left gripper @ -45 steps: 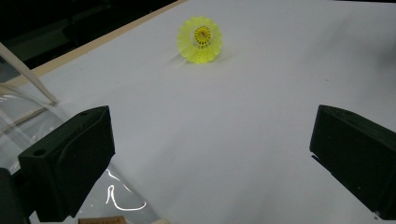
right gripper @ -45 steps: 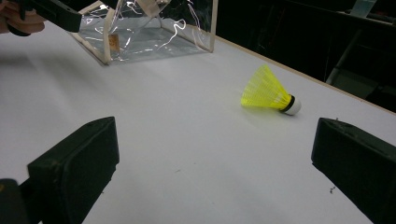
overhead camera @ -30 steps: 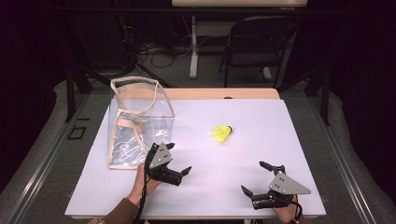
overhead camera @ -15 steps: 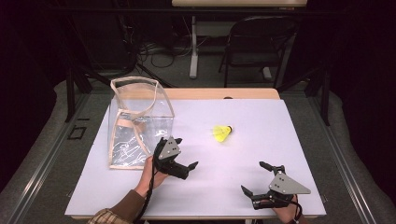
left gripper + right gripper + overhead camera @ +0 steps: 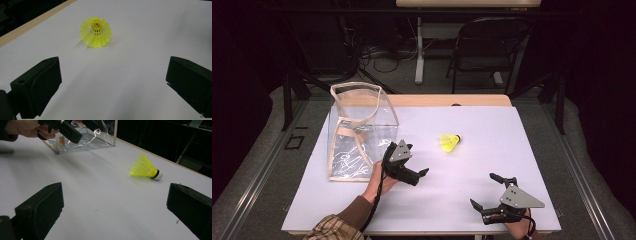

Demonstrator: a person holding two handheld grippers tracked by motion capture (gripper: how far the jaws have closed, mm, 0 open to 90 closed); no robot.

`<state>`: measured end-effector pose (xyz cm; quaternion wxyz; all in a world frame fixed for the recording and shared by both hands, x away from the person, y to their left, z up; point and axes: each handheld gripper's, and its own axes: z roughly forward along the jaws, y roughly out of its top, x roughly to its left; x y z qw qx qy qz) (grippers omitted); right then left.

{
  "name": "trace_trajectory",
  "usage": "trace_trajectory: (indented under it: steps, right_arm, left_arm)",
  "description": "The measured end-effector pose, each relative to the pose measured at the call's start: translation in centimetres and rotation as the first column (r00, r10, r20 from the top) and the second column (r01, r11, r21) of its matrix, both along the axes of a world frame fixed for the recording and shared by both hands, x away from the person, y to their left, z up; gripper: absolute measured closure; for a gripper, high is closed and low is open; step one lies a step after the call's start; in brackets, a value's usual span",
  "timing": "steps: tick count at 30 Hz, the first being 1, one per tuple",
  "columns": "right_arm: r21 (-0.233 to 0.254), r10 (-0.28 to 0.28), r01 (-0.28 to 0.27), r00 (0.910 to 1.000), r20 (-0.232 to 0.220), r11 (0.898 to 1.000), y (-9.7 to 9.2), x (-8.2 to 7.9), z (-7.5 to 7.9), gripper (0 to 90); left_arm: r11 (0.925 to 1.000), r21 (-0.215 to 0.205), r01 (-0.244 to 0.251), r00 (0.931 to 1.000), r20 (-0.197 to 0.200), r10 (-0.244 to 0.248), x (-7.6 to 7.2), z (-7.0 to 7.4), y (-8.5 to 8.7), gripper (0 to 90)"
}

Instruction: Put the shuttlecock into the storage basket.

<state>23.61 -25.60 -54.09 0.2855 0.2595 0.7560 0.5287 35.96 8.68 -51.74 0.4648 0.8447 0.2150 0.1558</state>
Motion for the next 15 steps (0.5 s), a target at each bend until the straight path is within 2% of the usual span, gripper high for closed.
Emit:
trace_trajectory:
  steps: [10, 15]
  right_arm:
    - [-0.003, 0.001, -0.001, 1.0, -0.002, 1.0, 0.0, 0.0, 0.0, 0.4]
    - [-0.003, 0.002, -0.002, 1.0, -0.003, 1.0, 0.0, 0.0, 0.0, 0.5]
  left_arm:
    - [0.9996, 0.012, 0.026, 0.9996, -0.013, -0.026, 1.0, 0.0, -0.8, 0.0]
    - [0.9995, 0.014, 0.029, 0.9996, -0.005, -0.029, 1.4, 0.3, -1.2, 0.0]
